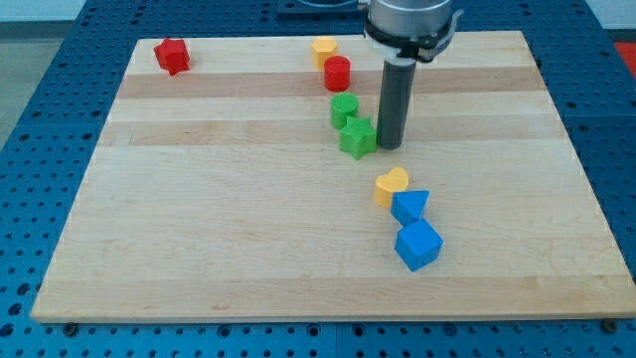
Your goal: Slide the blue cube to the center right
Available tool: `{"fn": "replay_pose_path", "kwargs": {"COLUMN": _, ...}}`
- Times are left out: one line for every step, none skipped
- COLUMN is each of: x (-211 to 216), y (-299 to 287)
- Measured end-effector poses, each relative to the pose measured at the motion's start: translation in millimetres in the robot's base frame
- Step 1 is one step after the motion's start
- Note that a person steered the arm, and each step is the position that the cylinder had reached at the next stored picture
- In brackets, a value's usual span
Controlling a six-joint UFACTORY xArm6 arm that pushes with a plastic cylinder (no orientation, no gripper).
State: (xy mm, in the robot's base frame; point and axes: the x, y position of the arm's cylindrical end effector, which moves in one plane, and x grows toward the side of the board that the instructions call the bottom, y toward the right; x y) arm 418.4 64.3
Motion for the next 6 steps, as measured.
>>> {"fn": "replay_pose_path", "kwargs": {"x": 17, "y": -22}}
{"fn": "replay_pose_path", "kwargs": {"x": 39, "y": -40}}
{"fn": "replay_pose_path", "kwargs": {"x": 75, "y": -46}}
{"fn": "replay_pose_path", "kwargs": {"x": 107, "y": -48}}
{"fn": "replay_pose_path", "kwargs": {"x": 137, "y": -49}}
{"fn": "replay_pose_path", "kwargs": {"x": 154, "y": -37}}
